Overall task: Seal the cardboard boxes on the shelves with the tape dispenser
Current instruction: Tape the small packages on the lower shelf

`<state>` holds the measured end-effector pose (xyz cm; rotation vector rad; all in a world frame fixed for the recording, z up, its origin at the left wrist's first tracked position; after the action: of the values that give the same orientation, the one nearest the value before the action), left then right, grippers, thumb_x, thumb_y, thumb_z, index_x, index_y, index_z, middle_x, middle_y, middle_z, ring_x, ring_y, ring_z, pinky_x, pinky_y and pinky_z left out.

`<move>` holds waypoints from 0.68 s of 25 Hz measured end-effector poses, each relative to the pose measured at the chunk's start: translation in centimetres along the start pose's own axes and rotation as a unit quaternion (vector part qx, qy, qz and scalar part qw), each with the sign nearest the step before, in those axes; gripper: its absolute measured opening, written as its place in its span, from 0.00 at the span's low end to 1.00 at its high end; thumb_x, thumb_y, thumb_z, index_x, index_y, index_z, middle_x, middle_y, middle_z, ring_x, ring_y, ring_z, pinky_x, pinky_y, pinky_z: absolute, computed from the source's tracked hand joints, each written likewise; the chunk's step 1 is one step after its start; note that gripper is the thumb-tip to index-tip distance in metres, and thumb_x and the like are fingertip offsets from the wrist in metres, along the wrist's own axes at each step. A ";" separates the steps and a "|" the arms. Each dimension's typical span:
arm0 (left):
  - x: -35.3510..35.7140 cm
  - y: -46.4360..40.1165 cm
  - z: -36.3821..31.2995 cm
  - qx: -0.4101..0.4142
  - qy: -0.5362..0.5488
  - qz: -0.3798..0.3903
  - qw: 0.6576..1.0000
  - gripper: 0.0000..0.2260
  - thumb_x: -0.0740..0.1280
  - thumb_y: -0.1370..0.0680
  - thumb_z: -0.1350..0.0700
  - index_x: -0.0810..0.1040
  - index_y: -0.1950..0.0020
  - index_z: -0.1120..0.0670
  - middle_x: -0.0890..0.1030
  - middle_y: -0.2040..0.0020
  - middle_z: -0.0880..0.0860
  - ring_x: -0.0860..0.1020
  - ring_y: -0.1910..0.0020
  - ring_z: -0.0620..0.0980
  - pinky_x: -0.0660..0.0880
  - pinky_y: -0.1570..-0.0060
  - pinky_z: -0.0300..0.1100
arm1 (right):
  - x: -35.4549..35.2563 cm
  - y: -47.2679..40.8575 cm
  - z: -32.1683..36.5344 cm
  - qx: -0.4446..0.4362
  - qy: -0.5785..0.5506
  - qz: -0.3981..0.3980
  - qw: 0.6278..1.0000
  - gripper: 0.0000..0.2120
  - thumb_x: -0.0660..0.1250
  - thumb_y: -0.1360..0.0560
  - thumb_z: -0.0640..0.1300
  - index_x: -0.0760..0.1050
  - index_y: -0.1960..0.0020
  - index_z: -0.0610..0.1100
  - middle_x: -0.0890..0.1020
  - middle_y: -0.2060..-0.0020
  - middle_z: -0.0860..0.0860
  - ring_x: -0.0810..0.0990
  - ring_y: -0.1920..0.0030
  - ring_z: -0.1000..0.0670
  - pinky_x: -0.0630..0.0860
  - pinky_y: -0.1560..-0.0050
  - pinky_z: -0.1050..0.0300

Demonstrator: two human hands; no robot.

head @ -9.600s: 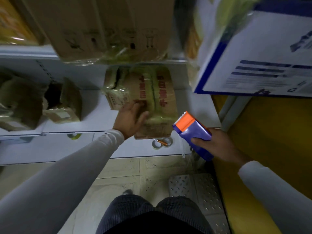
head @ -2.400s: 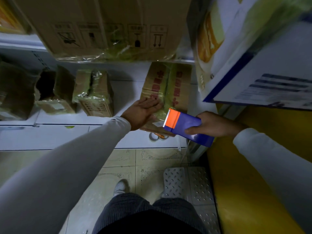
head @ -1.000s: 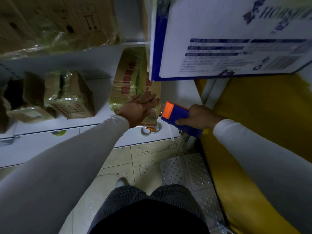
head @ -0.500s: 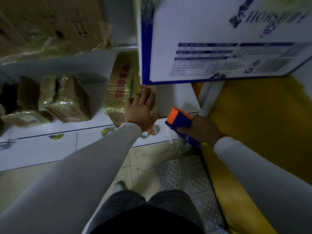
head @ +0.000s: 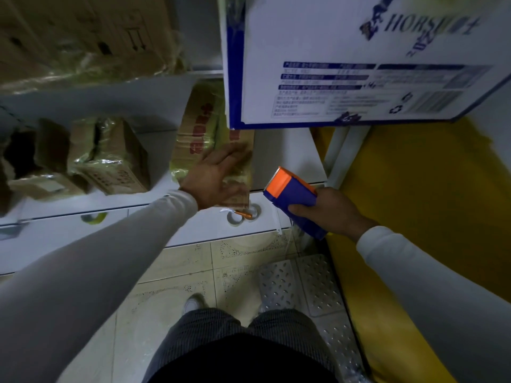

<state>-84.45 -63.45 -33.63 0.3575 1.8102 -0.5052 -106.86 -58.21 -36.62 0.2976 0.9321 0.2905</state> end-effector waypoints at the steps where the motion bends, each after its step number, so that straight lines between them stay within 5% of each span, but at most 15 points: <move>1: -0.8 0.8 1.4 0.005 -0.022 -0.007 1.000 0.34 0.58 0.26 0.33 0.63 0.26 0.51 0.65 0.26 0.53 0.64 0.28 0.57 0.57 0.29 0.60 | 0.1 0.1 0.1 -0.001 -0.009 0.000 1.000 0.14 0.70 0.27 0.61 0.75 0.57 0.50 0.80 0.64 0.54 0.80 0.61 0.51 0.69 0.65 0.59; 4: -0.7 3.1 6.7 -0.109 -0.036 0.044 0.992 0.32 0.51 0.24 0.31 0.57 0.24 0.45 0.58 0.23 0.50 0.55 0.24 0.54 0.51 0.29 0.63 | 0.7 0.4 0.6 -0.010 -0.037 -0.005 0.999 0.13 0.71 0.27 0.60 0.74 0.58 0.51 0.80 0.63 0.54 0.80 0.61 0.51 0.71 0.63 0.59; 6: 0.2 3.4 6.7 -0.151 0.000 0.047 0.987 0.30 0.51 0.24 0.33 0.57 0.24 0.43 0.56 0.22 0.49 0.52 0.23 0.53 0.57 0.29 0.62 | 1.3 0.6 0.8 -0.016 -0.055 -0.001 0.998 0.13 0.71 0.27 0.59 0.74 0.56 0.51 0.81 0.61 0.52 0.81 0.58 0.50 0.73 0.61 0.58; 10: 1.5 1.1 3.5 -0.178 0.012 0.034 0.983 0.29 0.55 0.23 0.36 0.57 0.24 0.44 0.56 0.22 0.49 0.50 0.23 0.52 0.60 0.30 0.59 | 1.5 1.3 0.2 -0.008 -0.074 -0.001 0.997 0.17 0.71 0.27 0.58 0.76 0.48 0.45 0.83 0.54 0.47 0.82 0.54 0.46 0.79 0.51 0.50; 14: 1.3 1.4 3.8 -0.144 0.065 0.047 0.986 0.30 0.57 0.22 0.38 0.55 0.23 0.46 0.53 0.22 0.49 0.52 0.23 0.53 0.55 0.29 0.62 | 1.1 2.0 0.3 -0.007 -0.094 -0.005 0.996 0.19 0.73 0.28 0.59 0.77 0.46 0.46 0.84 0.54 0.49 0.83 0.54 0.48 0.78 0.54 0.52; 17: -1.2 4.0 6.0 -0.127 0.098 -0.028 0.987 0.30 0.57 0.23 0.38 0.59 0.24 0.49 0.59 0.23 0.53 0.61 0.26 0.56 0.56 0.29 0.61 | 2.0 2.7 1.9 -0.017 -0.109 -0.006 0.994 0.13 0.74 0.30 0.60 0.78 0.54 0.53 0.84 0.61 0.58 0.82 0.60 0.58 0.75 0.60 0.56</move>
<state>-77.20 -63.09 -34.59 0.1847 2.0531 -0.2798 -104.48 -55.25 -36.07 0.2867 0.7129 0.2562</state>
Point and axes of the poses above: each hand's wrist, its own y-axis away from the middle knuckle, its own x-axis out of the palm, z = x × y, the point moved 10 cm from there along -y, towards the middle knuckle
